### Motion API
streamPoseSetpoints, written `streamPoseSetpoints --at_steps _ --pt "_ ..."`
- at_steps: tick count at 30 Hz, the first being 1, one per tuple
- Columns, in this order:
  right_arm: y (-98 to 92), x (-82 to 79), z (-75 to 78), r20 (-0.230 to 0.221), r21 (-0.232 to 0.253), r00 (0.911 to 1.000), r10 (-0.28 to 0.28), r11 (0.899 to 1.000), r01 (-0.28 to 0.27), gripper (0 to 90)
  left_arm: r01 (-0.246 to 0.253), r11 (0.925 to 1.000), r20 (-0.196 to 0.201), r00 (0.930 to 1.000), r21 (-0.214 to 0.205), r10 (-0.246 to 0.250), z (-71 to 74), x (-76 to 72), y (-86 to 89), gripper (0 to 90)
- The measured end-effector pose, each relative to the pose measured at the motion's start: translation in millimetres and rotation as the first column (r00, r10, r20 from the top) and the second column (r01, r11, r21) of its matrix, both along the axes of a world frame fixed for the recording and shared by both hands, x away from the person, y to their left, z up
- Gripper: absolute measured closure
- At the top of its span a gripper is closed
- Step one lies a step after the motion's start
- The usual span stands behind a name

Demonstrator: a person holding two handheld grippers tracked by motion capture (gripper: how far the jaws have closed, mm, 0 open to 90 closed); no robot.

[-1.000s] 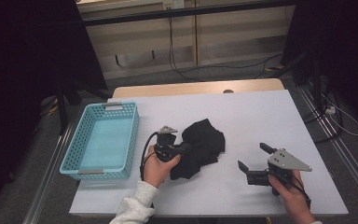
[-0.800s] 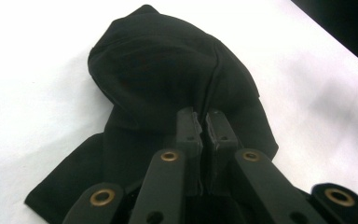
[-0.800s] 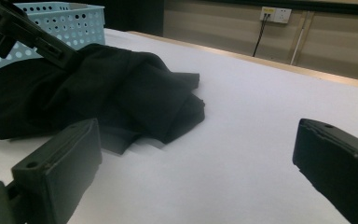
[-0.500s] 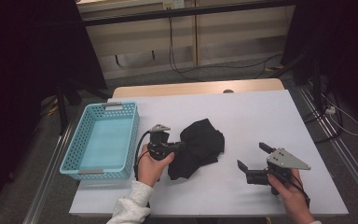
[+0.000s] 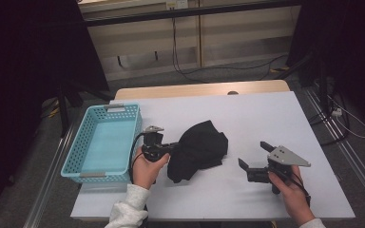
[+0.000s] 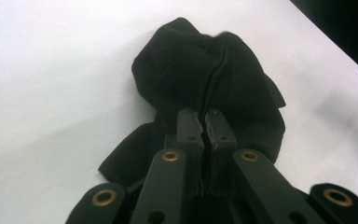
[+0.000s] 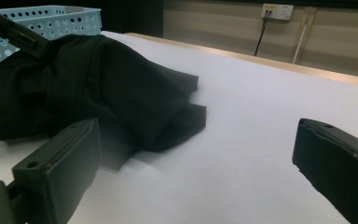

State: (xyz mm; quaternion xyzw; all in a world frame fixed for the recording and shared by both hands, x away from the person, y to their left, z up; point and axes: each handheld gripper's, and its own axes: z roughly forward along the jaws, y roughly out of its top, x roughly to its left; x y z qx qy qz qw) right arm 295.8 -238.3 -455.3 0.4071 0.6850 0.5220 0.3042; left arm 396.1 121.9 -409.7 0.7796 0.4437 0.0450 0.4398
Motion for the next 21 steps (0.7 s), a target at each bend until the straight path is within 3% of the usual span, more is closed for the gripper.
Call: streamPoseSetpoints --at_steps 5,14,16,20,21 --pt "0.4 -1.0 0.7 -0.004 -0.003 0.9999 0.014 1.000 -0.014 0.5 -0.013 0.9999 0.008 0.9999 0.011 0.013 7.3 -0.5 7.1 86.8" --pt "-0.4 -2.7 -1.8 -0.021 -0.007 0.9997 0.016 1.000 -0.017 0.6 -0.028 0.9992 -0.012 0.9995 0.029 0.028 0.5 2.6 6.0 85.4" --pt "0.3 -3.5 -2.2 -0.024 -0.010 0.9996 0.014 1.000 -0.015 0.7 -0.033 0.9988 0.002 0.9995 0.036 0.033 0.4 3.7 5.4 82.2" --pt "-0.8 -5.5 -3.5 -0.032 -0.017 0.9993 0.020 1.000 -0.021 0.7 -0.043 0.9982 0.052 0.9978 0.041 0.041 3.3 5.1 1.8 58.7" --pt "-0.8 -5.5 -3.5 -0.032 -0.017 0.9993 0.020 1.000 -0.021 0.7 -0.050 0.9981 0.068 0.9966 0.036 0.047 4.9 5.0 0.2 58.7"
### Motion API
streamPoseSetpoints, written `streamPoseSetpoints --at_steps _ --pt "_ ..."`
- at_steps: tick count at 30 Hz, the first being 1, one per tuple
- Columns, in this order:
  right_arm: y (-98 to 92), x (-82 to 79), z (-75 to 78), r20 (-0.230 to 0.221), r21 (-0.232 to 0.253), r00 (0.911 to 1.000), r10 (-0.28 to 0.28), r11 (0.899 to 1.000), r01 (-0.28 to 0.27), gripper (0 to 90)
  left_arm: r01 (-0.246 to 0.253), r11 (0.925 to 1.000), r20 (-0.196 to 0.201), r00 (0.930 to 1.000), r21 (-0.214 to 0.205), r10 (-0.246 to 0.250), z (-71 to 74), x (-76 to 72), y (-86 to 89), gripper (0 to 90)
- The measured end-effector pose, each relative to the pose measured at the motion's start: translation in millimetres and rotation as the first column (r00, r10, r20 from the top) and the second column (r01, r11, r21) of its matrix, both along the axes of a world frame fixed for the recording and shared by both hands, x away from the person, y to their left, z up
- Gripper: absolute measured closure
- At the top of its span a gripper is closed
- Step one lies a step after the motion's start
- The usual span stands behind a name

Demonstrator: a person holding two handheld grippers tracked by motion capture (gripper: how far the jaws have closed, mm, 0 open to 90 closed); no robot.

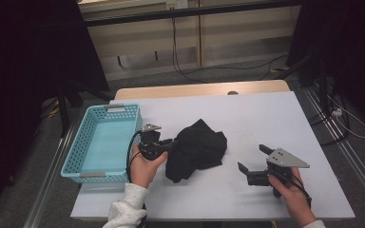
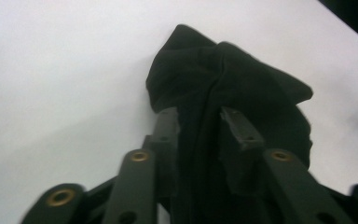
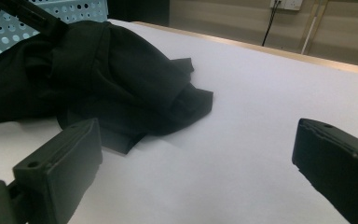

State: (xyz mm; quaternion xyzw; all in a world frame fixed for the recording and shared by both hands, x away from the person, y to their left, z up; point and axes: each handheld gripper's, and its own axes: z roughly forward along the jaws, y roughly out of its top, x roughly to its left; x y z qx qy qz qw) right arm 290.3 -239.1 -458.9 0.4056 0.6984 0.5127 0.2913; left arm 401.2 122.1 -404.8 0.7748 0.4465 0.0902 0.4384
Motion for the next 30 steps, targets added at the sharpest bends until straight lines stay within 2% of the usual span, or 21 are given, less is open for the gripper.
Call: streamPoseSetpoints --at_steps 1,2,3,6,9,11,12,13,15,17,20,21,23,30 --pt "-0.4 -0.1 -0.3 -0.002 -0.003 1.0000 -0.001 1.000 0.001 0.7 0.000 1.0000 0.011 0.9999 -0.002 0.000 1.9 -0.1 -1.4 50.2" --pt "-0.5 -0.3 -0.6 -0.003 -0.001 1.0000 0.000 1.000 0.000 0.7 0.008 1.0000 0.018 0.9998 -0.004 -0.008 4.1 -0.5 -3.0 47.6" --pt "0.1 -1.0 -0.8 -0.005 -0.002 1.0000 -0.003 1.000 0.003 0.7 0.017 0.9998 0.027 0.9995 -0.012 -0.017 5.9 -0.8 -5.2 41.3" --pt "0.6 -0.9 -1.3 -0.009 -0.003 1.0000 0.001 1.000 -0.001 0.7 0.052 0.9987 0.062 0.9967 -0.005 -0.051 8.9 -4.6 -15.0 39.1" --pt "0.9 -0.7 -2.6 -0.017 -0.010 0.9998 0.007 1.000 -0.007 0.6 0.079 0.9969 0.068 0.9946 0.001 -0.078 5.9 -7.5 -27.5 35.7" --pt "0.9 0.0 -3.4 -0.021 -0.009 0.9998 0.005 1.000 -0.005 0.6 0.101 0.9945 0.064 0.9926 0.025 -0.103 0.3 -7.4 -33.4 34.9" --pt "1.4 1.1 -3.5 -0.022 -0.009 0.9998 0.002 1.000 -0.002 0.8 0.114 0.9930 0.059 0.9915 0.030 -0.116 -4.0 -6.9 -35.3 42.0" --pt "1.4 1.1 -3.5 -0.022 -0.009 0.9998 0.002 1.000 -0.002 0.8 0.111 0.9929 0.048 0.9925 0.044 -0.113 -8.3 -6.9 -36.9 42.0" --pt "2.3 2.2 -3.6 -0.024 -0.009 0.9997 0.002 1.000 -0.002 0.9 0.131 0.9890 0.018 0.9911 0.070 -0.132 -15.5 -6.7 -38.7 57.0" --pt "3.4 3.2 -3.9 -0.031 -0.016 0.9995 0.008 1.000 -0.009 1.0 0.130 0.9882 -0.005 0.9915 0.081 -0.130 -19.9 -6.7 -38.3 70.3" --pt "5.9 6.0 -4.1 -0.034 -0.018 0.9994 0.009 1.000 -0.009 1.6 0.116 0.9902 -0.035 0.9929 0.078 -0.114 -21.8 -5.8 -34.2 81.5" --pt "8.3 8.7 -4.2 -0.036 -0.022 0.9993 0.013 1.000 -0.014 1.9 0.111 0.9913 -0.046 0.9931 0.071 -0.108 -21.8 -5.8 -32.5 88.5" --pt "10.8 11.4 -4.0 -0.035 -0.024 0.9992 0.019 1.000 -0.020 1.9 0.083 0.9952 -0.051 0.9954 0.052 -0.081 -19.8 -6.3 -26.7 89.2" --pt "17.9 18.4 -4.0 -0.051 -0.033 0.9981 0.034 0.999 -0.036 1.9 0.058 0.9981 -0.049 0.9972 0.020 -0.057 -14.2 -5.8 -13.7 89.5"
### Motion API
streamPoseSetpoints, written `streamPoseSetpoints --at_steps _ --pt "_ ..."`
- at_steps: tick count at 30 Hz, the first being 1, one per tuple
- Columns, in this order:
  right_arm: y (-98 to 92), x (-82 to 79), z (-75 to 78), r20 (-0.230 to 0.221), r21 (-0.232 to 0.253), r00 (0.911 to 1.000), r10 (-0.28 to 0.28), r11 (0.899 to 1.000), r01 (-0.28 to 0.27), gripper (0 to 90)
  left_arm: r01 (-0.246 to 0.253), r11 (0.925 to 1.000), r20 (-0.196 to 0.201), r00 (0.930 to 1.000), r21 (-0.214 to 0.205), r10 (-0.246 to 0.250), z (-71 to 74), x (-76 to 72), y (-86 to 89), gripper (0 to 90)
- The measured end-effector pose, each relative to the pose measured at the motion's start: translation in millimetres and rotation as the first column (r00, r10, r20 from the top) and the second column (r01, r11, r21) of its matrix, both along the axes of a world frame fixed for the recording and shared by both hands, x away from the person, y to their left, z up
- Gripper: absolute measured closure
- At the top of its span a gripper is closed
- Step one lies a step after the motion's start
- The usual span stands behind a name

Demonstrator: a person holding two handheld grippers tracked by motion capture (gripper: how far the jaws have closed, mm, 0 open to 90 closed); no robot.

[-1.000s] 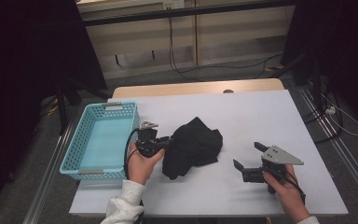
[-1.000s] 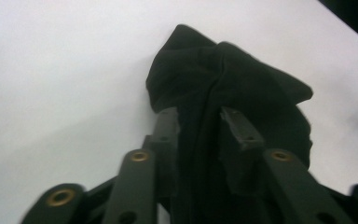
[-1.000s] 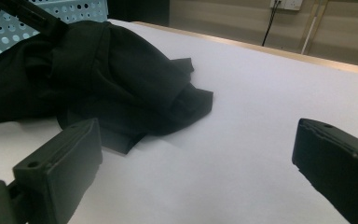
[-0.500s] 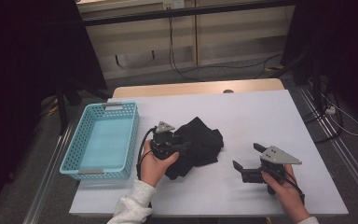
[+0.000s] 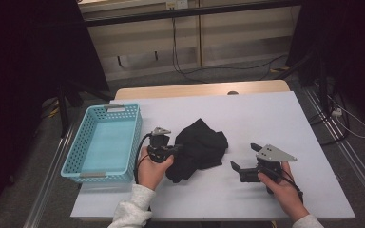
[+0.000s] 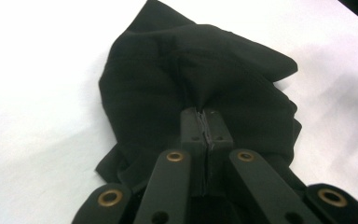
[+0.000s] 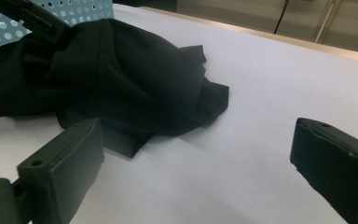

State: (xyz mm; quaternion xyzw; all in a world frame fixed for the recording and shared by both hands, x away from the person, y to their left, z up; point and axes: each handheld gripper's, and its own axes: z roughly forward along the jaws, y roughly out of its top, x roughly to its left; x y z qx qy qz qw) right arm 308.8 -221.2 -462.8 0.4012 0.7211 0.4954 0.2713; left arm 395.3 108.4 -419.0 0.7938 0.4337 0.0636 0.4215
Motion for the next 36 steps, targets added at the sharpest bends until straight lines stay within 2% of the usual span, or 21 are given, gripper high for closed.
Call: streamPoseSetpoints --at_steps 3,5,8,15,18,21,31,34,36 --pt "2.2 3.1 0.7 -0.004 0.005 1.0000 0.000 1.000 0.000 1.9 -0.020 0.9998 0.011 0.9997 -0.003 0.020 2.6 0.2 6.9 89.5" --pt "4.5 5.0 1.7 -0.006 0.003 0.9999 0.008 1.000 -0.008 2.1 -0.052 0.9984 0.017 0.9985 -0.021 0.053 7.0 0.6 16.0 89.5" --pt "5.4 5.0 1.8 -0.007 0.006 0.9998 0.017 1.000 -0.017 2.1 -0.064 0.9976 0.018 0.9977 -0.027 0.065 8.6 0.6 20.0 89.5" --pt "4.0 4.6 3.2 -0.009 0.016 0.9998 0.019 1.000 -0.019 2.1 -0.049 0.9982 -0.002 0.9988 -0.036 0.049 4.9 0.1 15.9 89.5" --pt "3.5 3.8 3.6 -0.007 0.016 0.9998 0.019 1.000 -0.018 2.1 -0.054 0.9966 0.014 0.9984 -0.062 0.055 13.3 -0.5 20.8 89.5" --pt "3.9 3.7 3.4 -0.010 0.015 0.9998 0.017 1.000 -0.017 2.9 -0.055 0.9949 0.009 0.9984 -0.084 0.056 16.2 -0.4 23.2 89.5" --pt "6.7 5.4 5.1 -0.007 0.020 0.9996 0.026 0.999 -0.026 4.2 -0.087 0.9924 0.014 0.9960 -0.086 0.089 13.0 2.0 27.6 89.5" --pt "8.7 6.5 5.3 -0.007 0.017 0.9996 0.027 0.999 -0.027 4.3 -0.067 0.9939 -0.010 0.9977 -0.087 0.067 10.6 0.5 22.4 89.5" --pt "9.7 6.6 5.4 -0.008 0.015 0.9995 0.029 0.999 -0.029 4.3 -0.026 0.9955 -0.021 0.9995 -0.091 0.024 9.2 -3.0 12.7 89.5"
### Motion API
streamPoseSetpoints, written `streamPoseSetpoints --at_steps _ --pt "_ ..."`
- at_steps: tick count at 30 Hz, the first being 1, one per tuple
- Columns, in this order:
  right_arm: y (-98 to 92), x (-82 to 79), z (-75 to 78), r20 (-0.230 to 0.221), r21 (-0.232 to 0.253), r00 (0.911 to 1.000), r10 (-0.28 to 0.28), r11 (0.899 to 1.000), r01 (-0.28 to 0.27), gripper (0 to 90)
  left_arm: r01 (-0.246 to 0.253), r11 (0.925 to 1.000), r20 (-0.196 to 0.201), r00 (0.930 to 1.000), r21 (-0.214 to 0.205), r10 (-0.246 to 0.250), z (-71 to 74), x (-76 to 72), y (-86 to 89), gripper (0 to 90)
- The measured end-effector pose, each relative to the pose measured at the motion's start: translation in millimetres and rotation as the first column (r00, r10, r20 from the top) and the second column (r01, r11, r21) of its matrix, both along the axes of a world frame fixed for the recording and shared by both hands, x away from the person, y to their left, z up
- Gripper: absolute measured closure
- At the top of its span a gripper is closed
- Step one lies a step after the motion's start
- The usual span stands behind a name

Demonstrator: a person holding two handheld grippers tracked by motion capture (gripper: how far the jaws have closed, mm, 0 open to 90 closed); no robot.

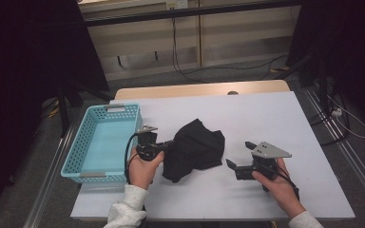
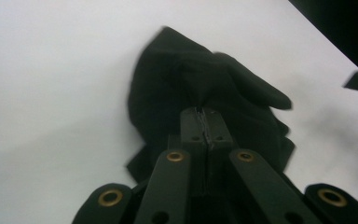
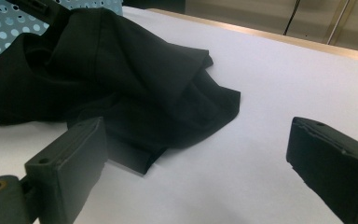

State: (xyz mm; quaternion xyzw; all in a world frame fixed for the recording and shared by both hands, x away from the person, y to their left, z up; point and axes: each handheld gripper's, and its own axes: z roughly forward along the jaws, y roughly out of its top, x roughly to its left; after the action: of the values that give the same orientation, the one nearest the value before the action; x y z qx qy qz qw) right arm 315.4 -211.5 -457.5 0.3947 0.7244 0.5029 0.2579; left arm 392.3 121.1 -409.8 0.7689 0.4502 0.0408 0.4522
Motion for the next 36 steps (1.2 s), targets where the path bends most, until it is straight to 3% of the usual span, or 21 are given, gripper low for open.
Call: streamPoseSetpoints --at_steps 4,7,11,16,18,21,22,23,24,27,30,33,36 --pt "2.2 -0.4 2.2 -0.005 0.037 1.0000 -0.001 0.999 0.001 4.5 0.099 0.9951 -0.014 0.9950 0.001 -0.099 -3.5 -8.5 -22.2 89.5" --pt "4.1 -1.8 4.2 0.009 0.022 0.9999 0.007 1.000 -0.007 4.5 0.146 0.9893 -0.014 0.9892 -0.002 -0.146 -3.1 -15.3 -34.7 89.5" --pt "2.6 -1.2 1.8 -0.005 0.014 1.0000 0.001 1.000 -0.001 4.5 0.204 0.9789 -0.020 0.9787 -0.006 -0.204 -4.2 -22.2 -49.0 89.4" --pt "2.9 -1.3 2.0 -0.005 0.018 1.0000 -0.002 1.000 0.002 4.5 0.216 0.9764 -0.028 0.9760 -0.001 -0.216 -9.3 -20.5 -49.4 88.5" --pt "3.0 -1.2 1.9 -0.005 0.015 1.0000 0.000 1.000 0.000 4.4 0.202 0.9794 -0.012 0.9793 -0.002 -0.202 -6.8 -19.0 -46.5 83.8" --pt "2.9 -1.1 1.5 -0.008 0.015 1.0000 0.000 1.000 0.000 4.4 0.123 0.9924 0.078 0.9894 0.010 -0.123 5.6 -15.3 -35.4 59.4" --pt "2.9 -1.1 1.5 -0.008 0.015 1.0000 0.000 1.000 0.000 4.4 0.123 0.9924 0.078 0.9894 0.010 -0.123 5.6 -15.3 -35.4 52.0" --pt "3.1 -1.2 1.5 -0.008 0.015 1.0000 0.000 1.000 0.000 4.5 0.095 0.9954 0.100 0.9904 0.012 -0.095 8.2 -14.2 -31.8 52.0" --pt "3.3 -1.2 1.4 -0.008 0.012 1.0000 0.003 1.000 -0.003 4.5 0.071 0.9974 0.108 0.9916 0.014 -0.072 10.5 -12.4 -27.8 45.5" --pt "4.1 -1.0 1.6 -0.008 0.013 0.9999 0.009 1.000 -0.009 4.5 0.027 0.9995 0.077 0.9967 -0.018 -0.025 13.1 -4.9 -14.1 38.8" --pt "6.7 3.2 3.9 -0.008 0.019 1.0000 0.006 1.000 -0.006 5.3 -0.016 0.9999 0.058 0.9982 0.005 0.015 11.7 1.1 -4.7 28.5" --pt "13.7 6.8 6.1 -0.003 0.016 0.9999 0.015 1.000 -0.015 5.7 -0.031 0.9994 0.045 0.9985 0.017 0.031 9.3 4.3 0.2 24.6" --pt "22.3 9.9 10.0 0.001 0.060 0.9992 0.040 0.997 -0.040 5.2 -0.057 0.9975 0.063 0.9965 0.041 0.055 9.0 4.4 4.9 20.4"
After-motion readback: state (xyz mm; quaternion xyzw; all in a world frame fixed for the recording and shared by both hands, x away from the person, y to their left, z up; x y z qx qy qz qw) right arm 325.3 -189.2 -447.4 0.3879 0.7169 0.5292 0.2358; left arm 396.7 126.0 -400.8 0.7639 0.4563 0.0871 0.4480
